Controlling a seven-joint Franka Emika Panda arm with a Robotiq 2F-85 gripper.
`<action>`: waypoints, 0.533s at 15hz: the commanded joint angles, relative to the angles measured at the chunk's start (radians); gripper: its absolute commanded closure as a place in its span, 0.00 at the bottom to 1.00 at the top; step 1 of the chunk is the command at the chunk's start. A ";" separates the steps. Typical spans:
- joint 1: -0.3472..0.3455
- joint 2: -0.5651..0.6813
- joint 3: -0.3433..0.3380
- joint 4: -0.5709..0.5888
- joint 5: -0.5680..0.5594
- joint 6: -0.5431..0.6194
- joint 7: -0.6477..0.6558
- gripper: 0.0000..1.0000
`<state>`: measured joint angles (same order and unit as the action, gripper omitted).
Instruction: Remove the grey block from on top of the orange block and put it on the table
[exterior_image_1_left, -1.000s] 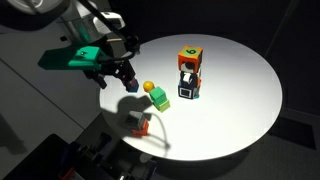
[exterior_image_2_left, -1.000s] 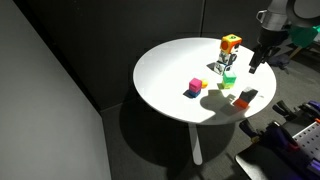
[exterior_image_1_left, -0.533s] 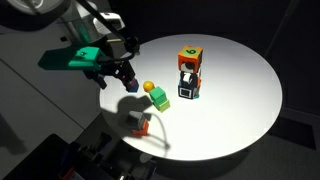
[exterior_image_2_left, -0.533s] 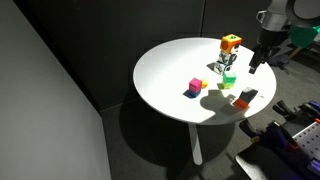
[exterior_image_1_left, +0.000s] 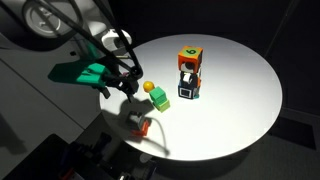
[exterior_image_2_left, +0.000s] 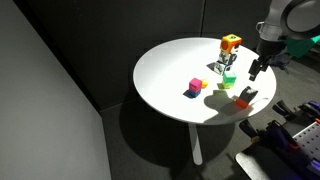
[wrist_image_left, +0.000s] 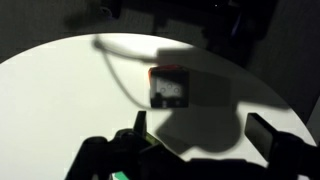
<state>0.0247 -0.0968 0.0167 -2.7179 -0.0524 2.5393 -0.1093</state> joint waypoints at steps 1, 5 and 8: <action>-0.019 0.024 -0.009 -0.033 -0.023 0.084 0.043 0.00; -0.030 0.072 -0.018 -0.071 -0.027 0.187 0.054 0.00; -0.038 0.143 -0.029 -0.062 -0.028 0.268 0.032 0.00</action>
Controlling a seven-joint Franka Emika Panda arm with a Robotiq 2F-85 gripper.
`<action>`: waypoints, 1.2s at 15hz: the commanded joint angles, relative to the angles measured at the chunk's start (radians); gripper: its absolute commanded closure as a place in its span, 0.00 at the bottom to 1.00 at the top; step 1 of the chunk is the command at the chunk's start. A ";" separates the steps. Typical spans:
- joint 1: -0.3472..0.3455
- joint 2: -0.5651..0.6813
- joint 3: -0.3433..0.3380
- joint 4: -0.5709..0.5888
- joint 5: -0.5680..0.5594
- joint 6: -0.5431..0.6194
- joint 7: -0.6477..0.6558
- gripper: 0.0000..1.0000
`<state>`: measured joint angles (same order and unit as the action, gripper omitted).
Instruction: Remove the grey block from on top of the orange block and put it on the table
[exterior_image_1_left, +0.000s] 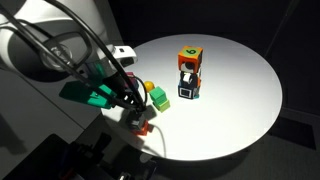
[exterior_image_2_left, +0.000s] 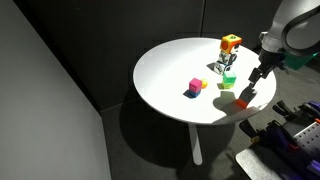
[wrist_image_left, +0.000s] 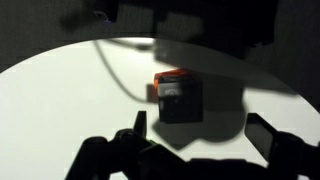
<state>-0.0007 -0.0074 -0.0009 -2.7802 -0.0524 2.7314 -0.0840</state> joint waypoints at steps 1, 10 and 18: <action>-0.013 0.076 -0.016 0.001 -0.031 0.110 0.001 0.00; -0.004 0.251 -0.032 0.002 -0.033 0.321 -0.023 0.00; -0.017 0.318 -0.019 0.016 -0.032 0.377 -0.034 0.42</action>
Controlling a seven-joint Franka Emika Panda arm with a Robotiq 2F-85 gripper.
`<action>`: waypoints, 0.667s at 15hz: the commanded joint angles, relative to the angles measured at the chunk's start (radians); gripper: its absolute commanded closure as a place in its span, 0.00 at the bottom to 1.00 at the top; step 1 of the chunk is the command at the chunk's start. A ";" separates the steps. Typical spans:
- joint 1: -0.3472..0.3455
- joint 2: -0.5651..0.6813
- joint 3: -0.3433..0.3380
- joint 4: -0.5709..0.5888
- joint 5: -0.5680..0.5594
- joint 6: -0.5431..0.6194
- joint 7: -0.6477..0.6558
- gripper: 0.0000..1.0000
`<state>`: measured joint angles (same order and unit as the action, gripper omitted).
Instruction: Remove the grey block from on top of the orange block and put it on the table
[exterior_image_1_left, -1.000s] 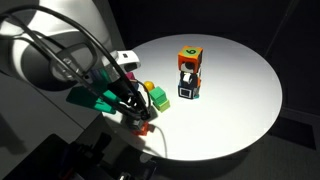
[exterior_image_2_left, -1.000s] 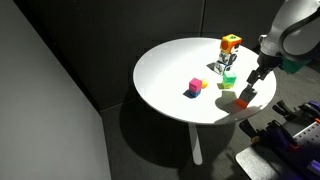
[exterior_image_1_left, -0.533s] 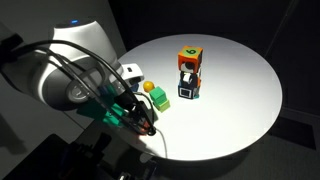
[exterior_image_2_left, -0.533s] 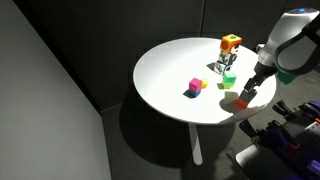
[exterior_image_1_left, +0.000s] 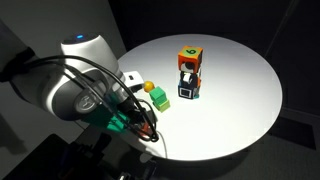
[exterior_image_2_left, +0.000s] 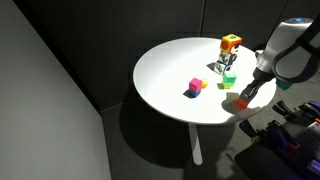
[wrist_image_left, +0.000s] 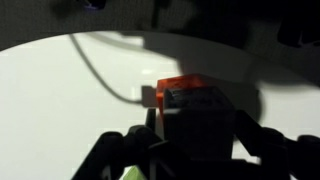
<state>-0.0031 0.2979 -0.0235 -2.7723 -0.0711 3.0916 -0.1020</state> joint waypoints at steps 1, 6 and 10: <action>-0.014 0.009 0.004 0.007 -0.013 0.012 -0.015 0.51; -0.008 -0.038 0.001 0.002 -0.014 -0.032 -0.014 0.70; -0.003 -0.068 0.001 0.010 -0.015 -0.066 -0.012 0.70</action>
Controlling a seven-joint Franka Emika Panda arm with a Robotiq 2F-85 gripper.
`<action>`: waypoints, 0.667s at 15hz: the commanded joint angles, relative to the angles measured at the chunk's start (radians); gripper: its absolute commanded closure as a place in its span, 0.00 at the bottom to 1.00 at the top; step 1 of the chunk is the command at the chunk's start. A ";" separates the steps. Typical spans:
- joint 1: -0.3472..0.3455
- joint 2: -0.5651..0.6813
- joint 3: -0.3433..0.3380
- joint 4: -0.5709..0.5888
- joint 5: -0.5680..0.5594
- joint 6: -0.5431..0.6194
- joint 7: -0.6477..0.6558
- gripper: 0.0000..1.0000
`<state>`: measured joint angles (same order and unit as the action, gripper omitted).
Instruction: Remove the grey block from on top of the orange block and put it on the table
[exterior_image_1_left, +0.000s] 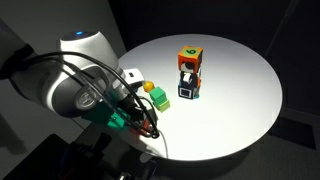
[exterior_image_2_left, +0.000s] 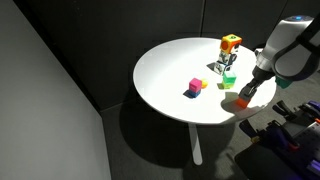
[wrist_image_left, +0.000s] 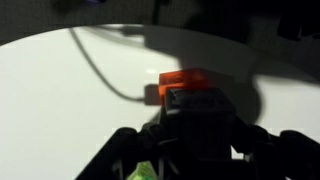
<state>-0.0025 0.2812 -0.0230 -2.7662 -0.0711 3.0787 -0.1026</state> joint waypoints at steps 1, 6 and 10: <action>-0.008 -0.060 0.008 0.009 -0.012 -0.071 -0.015 0.70; -0.006 -0.067 0.031 0.074 -0.004 -0.171 -0.020 0.70; 0.021 -0.052 0.018 0.145 -0.024 -0.204 0.004 0.70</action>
<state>0.0065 0.2329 0.0007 -2.6723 -0.0711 2.9277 -0.1033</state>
